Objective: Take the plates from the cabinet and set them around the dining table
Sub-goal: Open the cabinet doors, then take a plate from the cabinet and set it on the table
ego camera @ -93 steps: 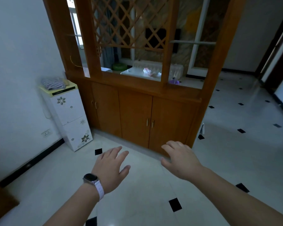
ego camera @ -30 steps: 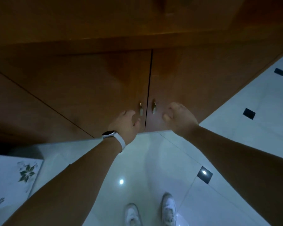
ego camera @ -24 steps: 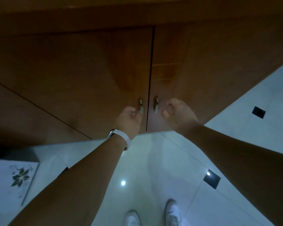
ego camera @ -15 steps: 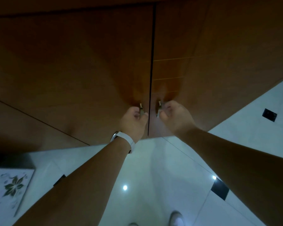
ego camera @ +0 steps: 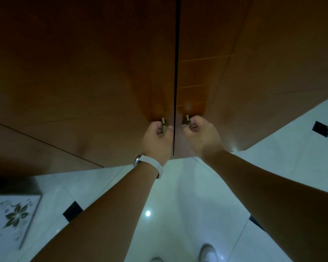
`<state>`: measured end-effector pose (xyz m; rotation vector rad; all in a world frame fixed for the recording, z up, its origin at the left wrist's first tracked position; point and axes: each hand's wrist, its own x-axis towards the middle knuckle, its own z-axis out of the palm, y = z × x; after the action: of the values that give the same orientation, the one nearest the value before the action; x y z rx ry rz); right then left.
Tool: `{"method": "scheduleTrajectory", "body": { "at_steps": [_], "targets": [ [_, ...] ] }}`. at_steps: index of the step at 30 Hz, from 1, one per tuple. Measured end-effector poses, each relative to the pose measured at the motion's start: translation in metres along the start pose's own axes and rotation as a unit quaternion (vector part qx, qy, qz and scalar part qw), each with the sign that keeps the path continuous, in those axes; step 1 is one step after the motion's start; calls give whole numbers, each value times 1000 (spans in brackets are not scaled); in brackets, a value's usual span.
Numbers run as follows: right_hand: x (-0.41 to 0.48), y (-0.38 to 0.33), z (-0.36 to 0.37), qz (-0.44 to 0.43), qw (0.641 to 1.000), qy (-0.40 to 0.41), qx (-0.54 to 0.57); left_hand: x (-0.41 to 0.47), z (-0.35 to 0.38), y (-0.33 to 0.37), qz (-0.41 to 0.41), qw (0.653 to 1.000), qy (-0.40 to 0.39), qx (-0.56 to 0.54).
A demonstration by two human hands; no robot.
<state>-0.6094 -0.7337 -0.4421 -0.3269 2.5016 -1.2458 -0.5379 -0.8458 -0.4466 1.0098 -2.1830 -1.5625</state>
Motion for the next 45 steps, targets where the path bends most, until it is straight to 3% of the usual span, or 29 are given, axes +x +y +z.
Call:
{"method": "scheduleTrajectory", "body": {
  "at_steps": [13,23,34,39,41,45],
  "targets": [
    [-72,15,-4,11,1000,5,-3,-63,-9,-22,24,999,19,11],
    [-129,34,-15,64,998,5,-27,-123,-38,-38,-31,997,-10,64],
    [-186,74,-35,62,985,115,-111,-175,-57,-63,-63,981,149,110],
    [-203,88,-49,84,983,138,-91,-199,-74,-63,-59,968,197,147],
    [-209,93,-57,69,983,149,-85,-205,-80,-58,-35,957,227,175],
    [-217,92,-72,-1,979,199,-52,-204,-98,-26,96,915,324,219]
  ]
}}
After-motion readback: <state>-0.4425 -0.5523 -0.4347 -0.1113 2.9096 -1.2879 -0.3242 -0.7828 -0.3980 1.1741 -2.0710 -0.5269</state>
